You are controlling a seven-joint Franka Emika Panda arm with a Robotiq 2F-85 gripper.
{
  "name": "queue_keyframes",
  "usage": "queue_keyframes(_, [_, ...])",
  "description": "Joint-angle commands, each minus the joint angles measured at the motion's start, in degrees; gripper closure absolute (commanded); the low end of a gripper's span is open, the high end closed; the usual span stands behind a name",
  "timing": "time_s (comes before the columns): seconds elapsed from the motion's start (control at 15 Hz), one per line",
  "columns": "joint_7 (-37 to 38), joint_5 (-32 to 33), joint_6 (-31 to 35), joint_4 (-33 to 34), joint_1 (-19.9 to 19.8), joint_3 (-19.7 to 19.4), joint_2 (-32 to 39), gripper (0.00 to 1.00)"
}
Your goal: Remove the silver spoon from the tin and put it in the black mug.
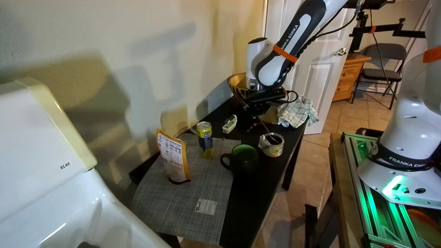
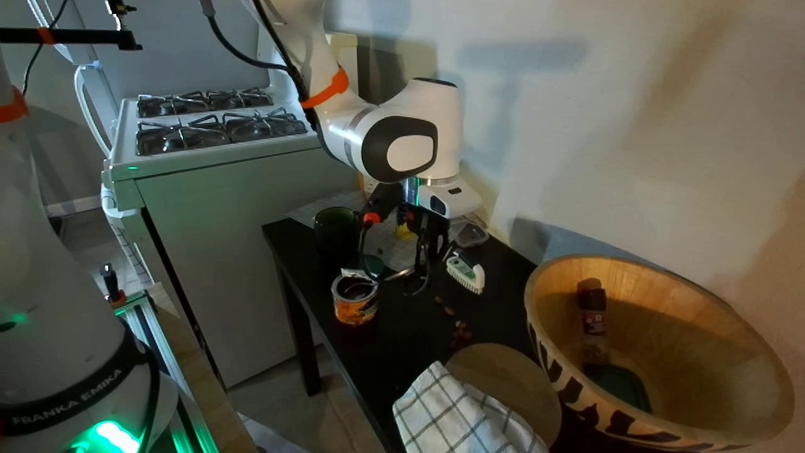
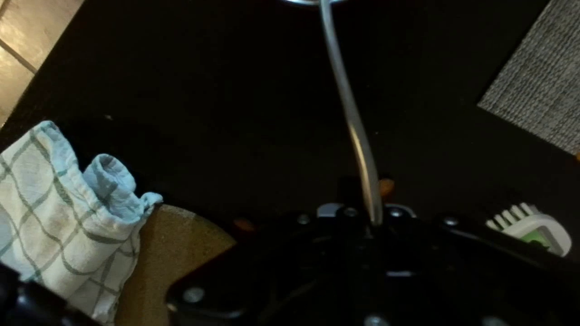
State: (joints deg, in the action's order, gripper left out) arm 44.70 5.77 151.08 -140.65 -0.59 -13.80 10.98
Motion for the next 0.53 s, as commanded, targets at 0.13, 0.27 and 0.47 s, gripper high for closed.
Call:
queue_keyframes(0.13, [0.34, 1.56, -0.93, -5.65, -0.55, 1.74, -9.45, 0.99])
queue_keyframes(0.27, [-1.32, -0.38, -0.78, -6.83, -1.18, 3.29, -11.75, 0.99])
queue_keyframes(0.47, [-2.25, -1.01, -0.77, -8.64, -1.68, 5.26, -15.2, 0.99])
